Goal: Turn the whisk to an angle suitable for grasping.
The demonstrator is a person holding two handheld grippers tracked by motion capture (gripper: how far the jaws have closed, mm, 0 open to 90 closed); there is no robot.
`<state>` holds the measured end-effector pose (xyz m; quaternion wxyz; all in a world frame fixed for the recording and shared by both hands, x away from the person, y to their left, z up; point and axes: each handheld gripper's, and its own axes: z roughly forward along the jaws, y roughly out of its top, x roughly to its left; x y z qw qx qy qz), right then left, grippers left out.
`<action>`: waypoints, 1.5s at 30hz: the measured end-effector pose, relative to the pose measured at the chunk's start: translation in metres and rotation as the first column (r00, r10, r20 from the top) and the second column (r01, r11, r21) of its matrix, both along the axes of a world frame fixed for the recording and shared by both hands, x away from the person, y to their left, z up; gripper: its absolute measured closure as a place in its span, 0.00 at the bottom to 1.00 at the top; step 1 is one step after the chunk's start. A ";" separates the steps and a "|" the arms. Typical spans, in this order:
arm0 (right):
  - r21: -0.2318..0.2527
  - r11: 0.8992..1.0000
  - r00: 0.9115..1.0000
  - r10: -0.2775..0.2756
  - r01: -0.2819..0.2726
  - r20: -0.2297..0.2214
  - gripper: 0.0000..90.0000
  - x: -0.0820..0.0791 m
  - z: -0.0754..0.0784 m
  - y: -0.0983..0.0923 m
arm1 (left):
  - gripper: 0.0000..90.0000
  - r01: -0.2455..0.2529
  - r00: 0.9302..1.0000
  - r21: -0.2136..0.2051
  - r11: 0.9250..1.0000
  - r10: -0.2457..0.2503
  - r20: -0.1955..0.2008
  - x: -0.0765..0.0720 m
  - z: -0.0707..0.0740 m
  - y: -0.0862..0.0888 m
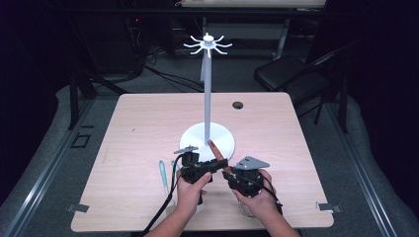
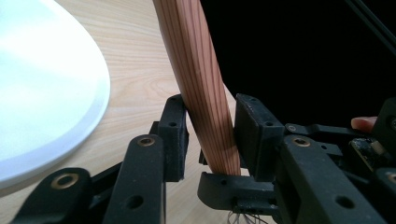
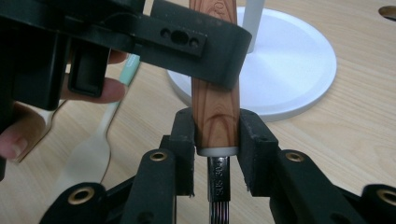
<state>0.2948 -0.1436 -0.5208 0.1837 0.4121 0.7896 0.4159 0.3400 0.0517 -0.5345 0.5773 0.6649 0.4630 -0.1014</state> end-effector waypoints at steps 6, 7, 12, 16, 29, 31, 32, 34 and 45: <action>-0.017 1.000 1.000 -0.011 0.011 0.022 0.77 -0.002 0.000 0.003 | 0.74 -0.016 1.000 -0.020 1.000 0.016 -0.014 -0.001 0.001 0.001; -0.019 1.000 1.000 -0.014 0.014 0.027 0.77 -0.002 0.000 0.003 | 0.74 -0.018 1.000 -0.026 1.000 0.017 -0.012 -0.001 0.001 0.001; -0.015 0.999 0.999 -0.028 0.029 0.044 0.77 -0.004 0.002 0.004 | 0.75 -0.021 1.000 -0.009 1.000 0.021 0.005 -0.003 0.005 -0.001; -0.023 0.999 0.999 -0.025 0.026 0.046 0.77 -0.004 0.003 0.004 | 0.74 -0.027 1.000 -0.007 1.000 0.027 0.014 -0.003 0.006 -0.002; 0.085 0.995 0.999 0.044 -0.044 0.001 0.68 -0.004 0.010 -0.018 | 0.78 0.021 0.998 -0.065 0.998 -0.024 -0.055 0.018 0.006 0.013; 0.110 0.993 0.999 0.036 -0.036 0.005 0.69 -0.004 0.014 -0.028 | 0.79 0.023 0.998 -0.077 0.997 -0.027 -0.052 0.019 0.006 0.015; 0.129 0.991 1.000 0.030 -0.031 0.008 0.69 -0.004 0.015 -0.032 | 0.79 0.027 0.998 -0.084 0.996 -0.031 -0.052 0.020 0.006 0.015; 0.171 0.985 1.000 -0.011 0.011 -0.001 0.69 -0.001 0.019 -0.045 | 0.79 0.033 0.998 -0.097 0.995 -0.039 -0.054 0.020 0.006 0.014; 0.183 0.970 0.985 -0.144 0.160 -0.099 0.71 0.021 -0.002 -0.073 | 0.81 0.154 0.987 -0.079 0.985 -0.150 0.050 0.012 0.032 0.011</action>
